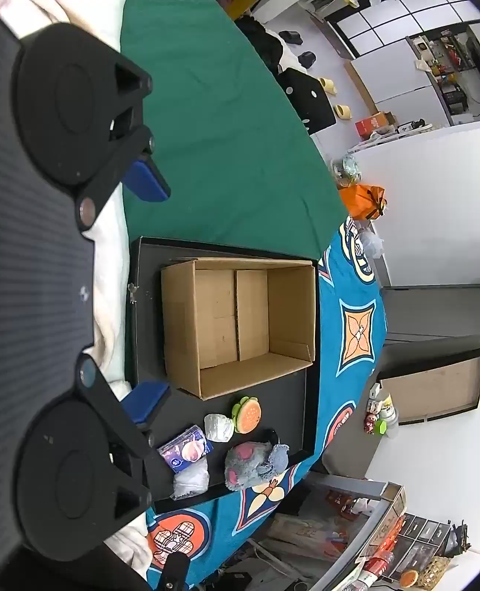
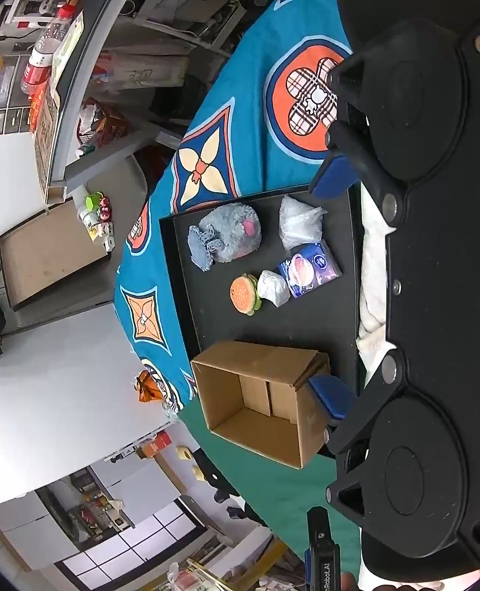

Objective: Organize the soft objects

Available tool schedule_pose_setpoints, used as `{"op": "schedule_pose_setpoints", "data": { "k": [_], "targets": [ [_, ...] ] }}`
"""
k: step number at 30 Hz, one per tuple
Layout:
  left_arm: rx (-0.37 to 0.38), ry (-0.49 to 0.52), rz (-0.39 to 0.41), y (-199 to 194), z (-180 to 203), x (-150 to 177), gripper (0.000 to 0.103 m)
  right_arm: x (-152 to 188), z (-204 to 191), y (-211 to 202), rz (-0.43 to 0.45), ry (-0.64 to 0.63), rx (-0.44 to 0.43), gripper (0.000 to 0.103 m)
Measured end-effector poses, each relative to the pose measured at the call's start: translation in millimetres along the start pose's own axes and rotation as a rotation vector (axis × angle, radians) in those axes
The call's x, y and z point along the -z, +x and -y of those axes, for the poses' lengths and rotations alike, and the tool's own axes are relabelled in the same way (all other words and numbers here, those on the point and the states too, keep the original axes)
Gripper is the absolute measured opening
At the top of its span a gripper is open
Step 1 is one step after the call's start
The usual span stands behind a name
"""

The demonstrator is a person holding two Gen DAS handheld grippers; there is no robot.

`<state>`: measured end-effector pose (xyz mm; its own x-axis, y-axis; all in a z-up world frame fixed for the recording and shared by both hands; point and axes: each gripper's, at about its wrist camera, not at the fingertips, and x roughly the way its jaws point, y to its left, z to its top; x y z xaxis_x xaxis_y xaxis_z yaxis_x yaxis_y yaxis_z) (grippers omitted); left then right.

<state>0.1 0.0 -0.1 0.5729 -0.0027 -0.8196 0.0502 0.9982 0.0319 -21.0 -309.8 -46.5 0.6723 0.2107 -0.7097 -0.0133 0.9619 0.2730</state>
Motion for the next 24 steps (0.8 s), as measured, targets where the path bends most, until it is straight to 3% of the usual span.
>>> {"op": "schedule_pose_setpoints", "data": {
  "k": [24],
  "targets": [
    [0.025, 0.001, 0.008, -0.2, -2.5, -1.3, 0.103, 1.6, -8.4, 2.7, 0.013, -0.005, 0.014, 0.103]
  ]
}}
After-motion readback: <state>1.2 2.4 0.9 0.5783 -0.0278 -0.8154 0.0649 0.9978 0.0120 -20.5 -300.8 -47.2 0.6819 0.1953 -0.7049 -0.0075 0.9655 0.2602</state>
